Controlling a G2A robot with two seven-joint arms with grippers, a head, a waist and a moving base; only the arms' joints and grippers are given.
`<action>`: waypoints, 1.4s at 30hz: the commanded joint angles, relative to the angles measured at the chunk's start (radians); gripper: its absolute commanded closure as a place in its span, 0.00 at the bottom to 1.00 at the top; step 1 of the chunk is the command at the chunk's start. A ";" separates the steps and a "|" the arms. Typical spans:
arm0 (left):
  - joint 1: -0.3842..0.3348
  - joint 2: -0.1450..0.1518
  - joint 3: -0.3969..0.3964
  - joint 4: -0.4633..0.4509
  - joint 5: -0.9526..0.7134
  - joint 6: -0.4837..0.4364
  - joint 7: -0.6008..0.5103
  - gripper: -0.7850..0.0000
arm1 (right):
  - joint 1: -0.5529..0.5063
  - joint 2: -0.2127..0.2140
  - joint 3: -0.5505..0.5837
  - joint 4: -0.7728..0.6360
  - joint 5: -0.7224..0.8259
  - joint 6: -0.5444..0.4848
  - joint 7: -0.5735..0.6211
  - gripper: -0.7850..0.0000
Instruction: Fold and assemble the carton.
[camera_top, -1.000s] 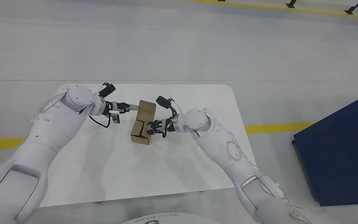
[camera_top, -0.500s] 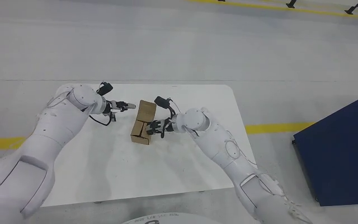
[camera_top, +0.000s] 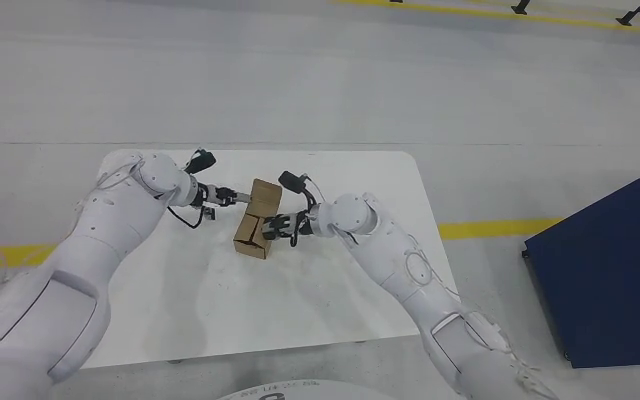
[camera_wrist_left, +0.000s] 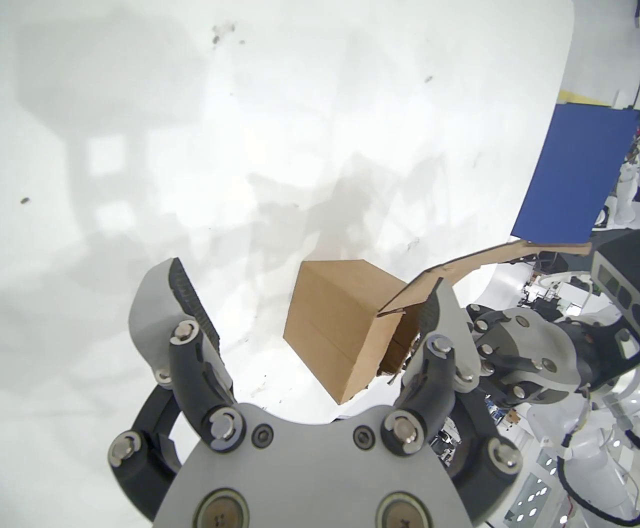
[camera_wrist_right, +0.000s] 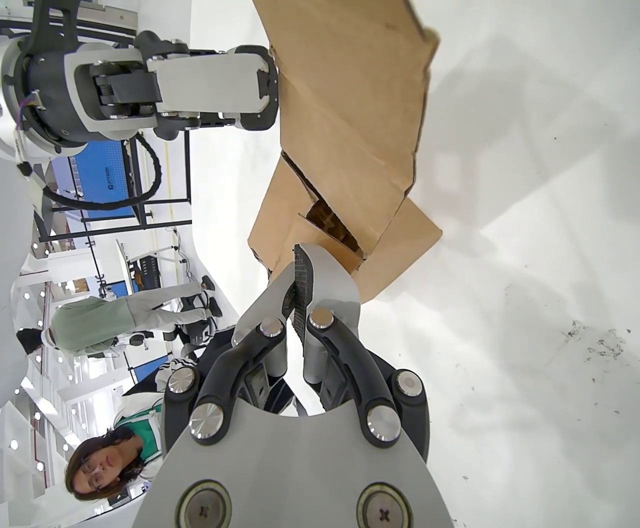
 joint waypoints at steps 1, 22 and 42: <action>0.001 0.000 -0.005 0.008 -0.005 -0.033 0.003 0.02 | -0.004 0.002 0.006 -0.004 0.002 -0.003 -0.001 1.00; -0.030 0.012 -0.086 -0.010 -0.065 -0.397 0.122 0.00 | -0.136 0.055 0.157 -0.113 0.074 -0.149 0.032 1.00; -0.056 -0.055 -0.033 0.090 -0.035 -0.378 0.077 0.45 | -0.195 0.080 0.196 -0.171 0.088 -0.177 0.029 1.00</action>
